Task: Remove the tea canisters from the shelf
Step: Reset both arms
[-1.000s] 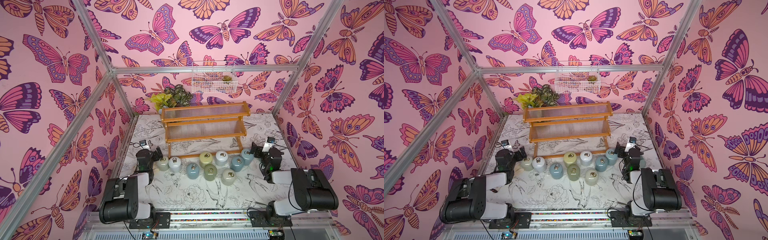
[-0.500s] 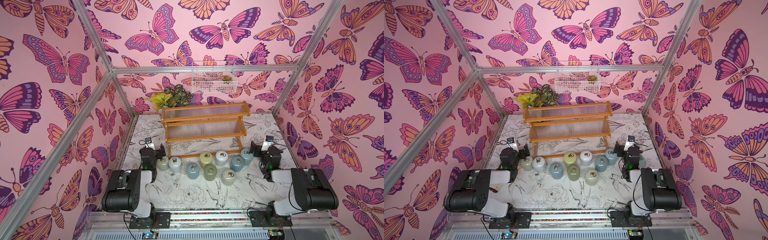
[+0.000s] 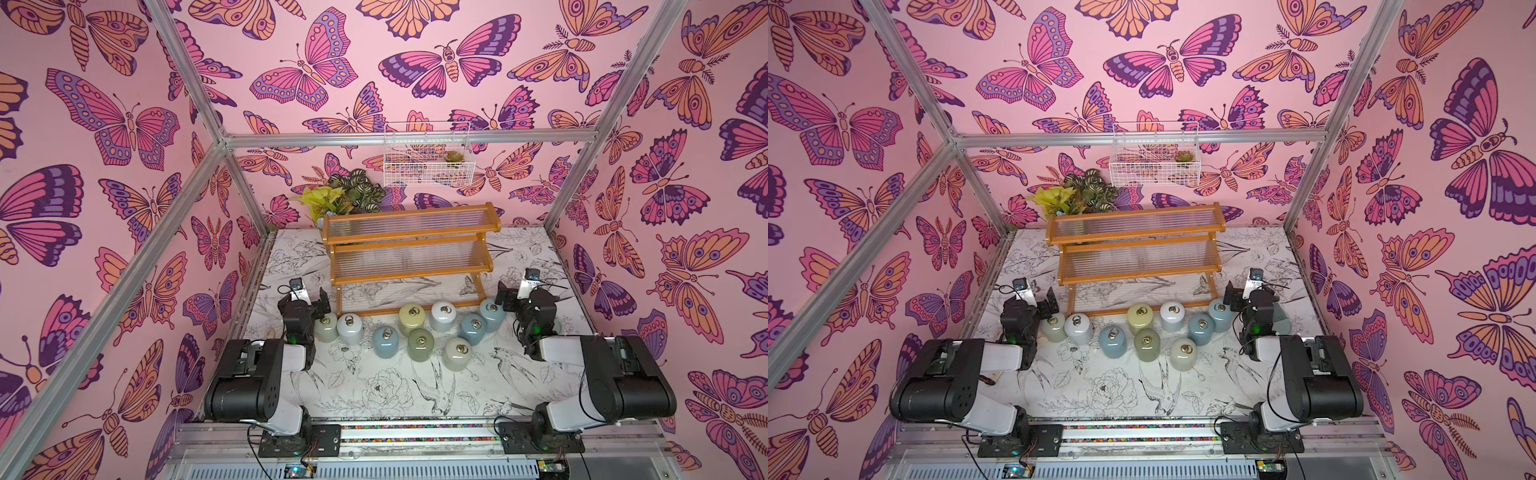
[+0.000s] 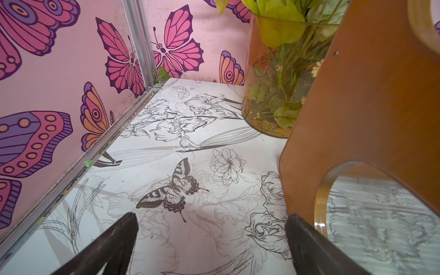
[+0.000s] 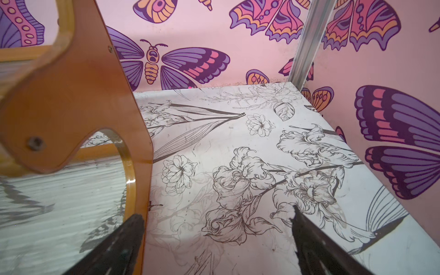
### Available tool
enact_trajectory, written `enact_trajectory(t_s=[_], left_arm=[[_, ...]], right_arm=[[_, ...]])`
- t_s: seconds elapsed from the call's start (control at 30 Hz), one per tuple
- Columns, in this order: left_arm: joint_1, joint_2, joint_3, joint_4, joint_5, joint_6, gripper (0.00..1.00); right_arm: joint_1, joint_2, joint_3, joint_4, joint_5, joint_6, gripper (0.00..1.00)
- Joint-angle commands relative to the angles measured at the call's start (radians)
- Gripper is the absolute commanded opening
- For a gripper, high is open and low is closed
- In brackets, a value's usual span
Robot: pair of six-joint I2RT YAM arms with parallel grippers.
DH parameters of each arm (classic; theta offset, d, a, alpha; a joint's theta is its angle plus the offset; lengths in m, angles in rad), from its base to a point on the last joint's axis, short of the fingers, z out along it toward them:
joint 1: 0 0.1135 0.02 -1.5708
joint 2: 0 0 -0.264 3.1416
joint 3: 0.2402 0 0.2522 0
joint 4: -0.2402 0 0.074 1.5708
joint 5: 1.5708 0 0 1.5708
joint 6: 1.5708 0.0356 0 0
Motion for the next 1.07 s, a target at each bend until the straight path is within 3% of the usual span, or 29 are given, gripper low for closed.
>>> enact_trajectory(t_s=[0.0,0.43,0.67,1.03], left_arm=[[-0.004,0.012,-0.024,-0.02,-0.018,0.012,1.0],[-0.031,0.017,-0.021,-0.016,-0.052,0.034,1.0],[-0.034,0.024,-0.088,0.117,-0.058,0.032,1.0],[-0.034,0.021,-0.086,0.109,-0.058,0.031,1.0]], right_arm=[[-0.006,0.012,0.013,-0.091,0.03,0.009,0.99],[-0.004,0.009,0.01,-0.089,0.03,0.002,0.99],[-0.005,0.009,0.01,-0.09,0.029,0.004,0.99],[-0.004,0.01,0.011,-0.09,0.031,0.003,0.99]])
